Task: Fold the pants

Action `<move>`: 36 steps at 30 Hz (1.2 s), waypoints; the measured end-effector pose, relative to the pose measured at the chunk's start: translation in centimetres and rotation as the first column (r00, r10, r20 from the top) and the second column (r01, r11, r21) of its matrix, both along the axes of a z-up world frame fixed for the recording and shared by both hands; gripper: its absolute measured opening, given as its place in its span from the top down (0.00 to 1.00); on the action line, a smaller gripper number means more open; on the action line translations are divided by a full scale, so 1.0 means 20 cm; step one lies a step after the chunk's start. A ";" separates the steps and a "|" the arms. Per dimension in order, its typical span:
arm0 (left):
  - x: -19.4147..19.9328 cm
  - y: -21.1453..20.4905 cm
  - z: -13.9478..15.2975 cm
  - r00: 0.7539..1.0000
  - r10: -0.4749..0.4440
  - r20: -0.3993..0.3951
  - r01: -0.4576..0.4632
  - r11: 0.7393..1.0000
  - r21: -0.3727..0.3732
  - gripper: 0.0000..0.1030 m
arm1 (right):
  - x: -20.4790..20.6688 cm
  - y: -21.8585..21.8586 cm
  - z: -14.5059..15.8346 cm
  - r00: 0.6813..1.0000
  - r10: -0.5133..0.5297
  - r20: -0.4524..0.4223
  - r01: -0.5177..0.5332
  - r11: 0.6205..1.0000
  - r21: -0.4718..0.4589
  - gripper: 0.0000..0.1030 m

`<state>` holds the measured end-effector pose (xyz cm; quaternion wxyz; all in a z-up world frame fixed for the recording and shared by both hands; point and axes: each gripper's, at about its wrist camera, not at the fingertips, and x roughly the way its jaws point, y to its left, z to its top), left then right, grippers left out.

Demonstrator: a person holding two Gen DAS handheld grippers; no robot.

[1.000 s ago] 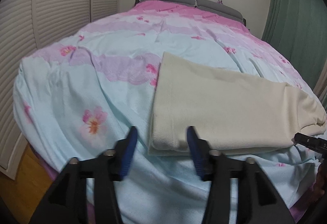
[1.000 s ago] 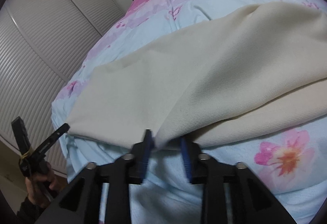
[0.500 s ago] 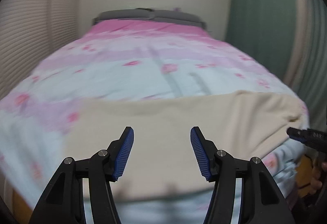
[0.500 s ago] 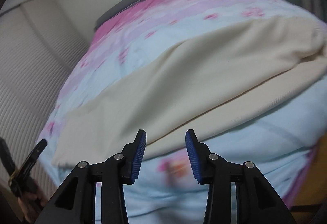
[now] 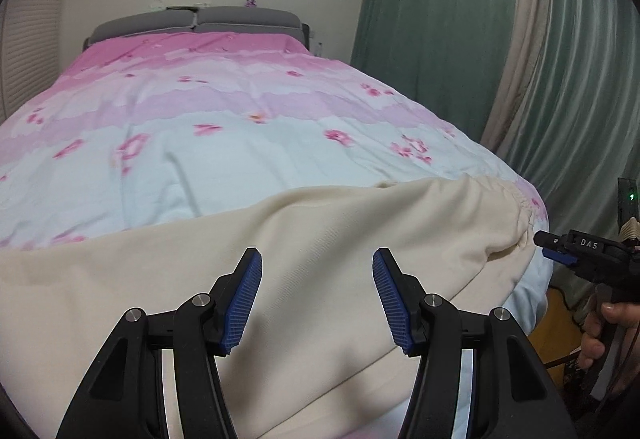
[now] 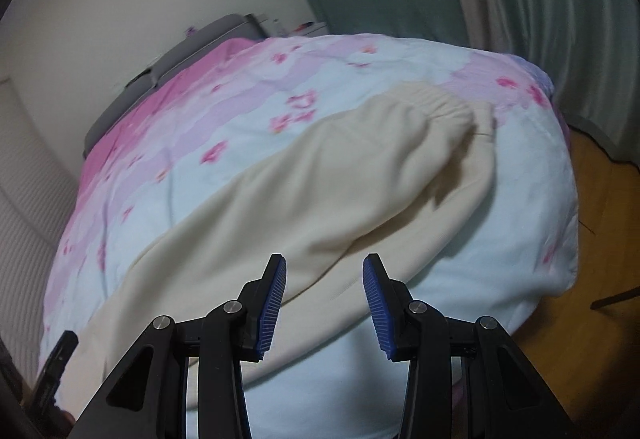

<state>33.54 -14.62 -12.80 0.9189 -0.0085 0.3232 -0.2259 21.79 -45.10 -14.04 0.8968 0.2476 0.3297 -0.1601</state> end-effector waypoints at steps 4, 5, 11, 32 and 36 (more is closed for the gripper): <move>0.05 -0.16 -0.03 1.000 -0.011 -0.007 0.011 0.999 0.030 0.45 | 0.07 -0.15 -0.07 1.000 -0.013 0.004 0.013 1.000 0.026 0.60; 0.06 -0.19 -0.03 1.000 -0.011 -0.008 0.011 0.999 0.037 0.45 | 0.10 -0.19 -0.09 1.000 -0.016 0.005 0.016 0.999 0.042 0.60; 0.11 -0.30 -0.08 1.000 0.001 0.006 -0.001 0.996 0.094 0.45 | 0.25 -0.32 -0.25 1.000 -0.025 -0.002 0.025 0.991 0.128 0.60; -0.07 -0.48 -0.07 0.995 -0.096 0.013 0.094 0.987 0.129 0.45 | 0.04 -0.48 -0.12 0.992 -0.005 0.127 -0.013 0.990 0.137 0.96; -0.06 -0.50 -0.12 0.996 -0.095 -0.006 0.094 0.984 0.151 0.45 | 0.05 -0.52 -0.34 0.999 -0.027 0.044 0.020 0.989 0.148 0.96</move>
